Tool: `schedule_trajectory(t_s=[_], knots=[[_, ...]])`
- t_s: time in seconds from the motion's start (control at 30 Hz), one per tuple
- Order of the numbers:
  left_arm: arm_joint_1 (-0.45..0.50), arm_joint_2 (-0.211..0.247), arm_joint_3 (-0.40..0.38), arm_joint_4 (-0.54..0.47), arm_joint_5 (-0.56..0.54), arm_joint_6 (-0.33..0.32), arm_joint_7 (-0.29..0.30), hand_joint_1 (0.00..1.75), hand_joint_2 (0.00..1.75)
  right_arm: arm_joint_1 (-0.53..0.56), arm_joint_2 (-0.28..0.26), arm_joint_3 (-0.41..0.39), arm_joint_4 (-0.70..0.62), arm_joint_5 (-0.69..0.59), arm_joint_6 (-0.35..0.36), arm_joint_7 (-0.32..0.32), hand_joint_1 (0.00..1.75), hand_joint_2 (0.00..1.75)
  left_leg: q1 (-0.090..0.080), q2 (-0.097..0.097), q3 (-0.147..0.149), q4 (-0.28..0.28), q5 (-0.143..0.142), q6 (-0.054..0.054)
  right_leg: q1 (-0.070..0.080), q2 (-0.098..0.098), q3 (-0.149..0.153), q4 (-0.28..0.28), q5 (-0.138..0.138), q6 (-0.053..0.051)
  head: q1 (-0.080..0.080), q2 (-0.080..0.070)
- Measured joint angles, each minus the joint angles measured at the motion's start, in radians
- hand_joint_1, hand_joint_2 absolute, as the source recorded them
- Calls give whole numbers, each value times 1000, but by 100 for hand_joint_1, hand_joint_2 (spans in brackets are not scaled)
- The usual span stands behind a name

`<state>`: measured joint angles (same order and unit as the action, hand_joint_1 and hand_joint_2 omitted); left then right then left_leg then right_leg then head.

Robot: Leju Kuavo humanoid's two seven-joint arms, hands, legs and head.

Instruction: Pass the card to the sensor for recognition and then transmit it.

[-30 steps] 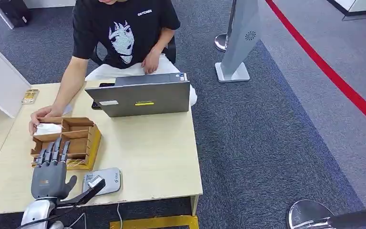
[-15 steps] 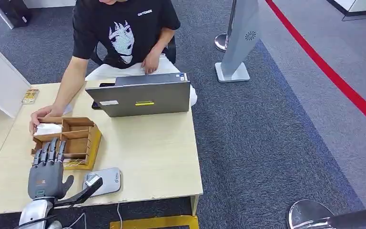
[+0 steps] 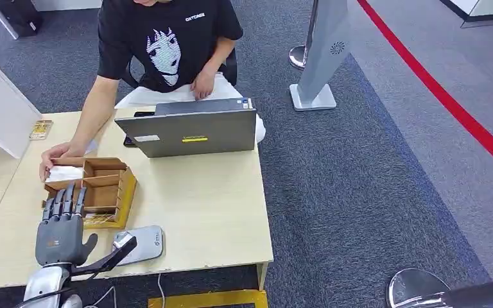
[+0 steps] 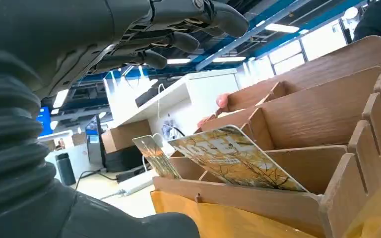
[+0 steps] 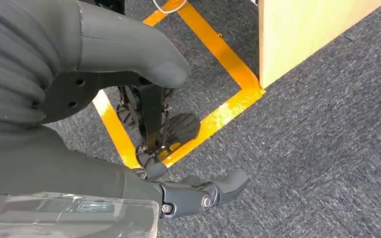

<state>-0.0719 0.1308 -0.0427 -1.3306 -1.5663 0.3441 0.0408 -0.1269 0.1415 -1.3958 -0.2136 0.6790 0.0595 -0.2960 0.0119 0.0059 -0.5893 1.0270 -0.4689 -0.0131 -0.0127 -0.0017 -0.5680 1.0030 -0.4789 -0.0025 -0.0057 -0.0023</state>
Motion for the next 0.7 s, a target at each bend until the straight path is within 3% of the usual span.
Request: schedule_trajectory(t_s=[0.2,0.23,0.57,0.7], knots=[[0,0,4,0,0,0,0,0,175,0,0,0,0,0,0,0,0,175,0,0,0,0,0,0,0,0,0,0,0,0,0,0],[0,0,4,0,0,0,0,169,175,0,0,0,0,0,0,0,0,175,0,0,0,0,0,0,0,0,0,0,0,0,0,0],[0,0,16,1,0,-3,-21,175,175,0,0,1,0,0,-5,3,0,175,0,0,0,0,0,0,0,0,0,0,0,0,0,0],[8,6,16,1,0,-21,11,175,175,0,0,1,0,-13,-22,2,0,175,0,0,0,0,0,0,0,0,0,0,0,0,0,0]])
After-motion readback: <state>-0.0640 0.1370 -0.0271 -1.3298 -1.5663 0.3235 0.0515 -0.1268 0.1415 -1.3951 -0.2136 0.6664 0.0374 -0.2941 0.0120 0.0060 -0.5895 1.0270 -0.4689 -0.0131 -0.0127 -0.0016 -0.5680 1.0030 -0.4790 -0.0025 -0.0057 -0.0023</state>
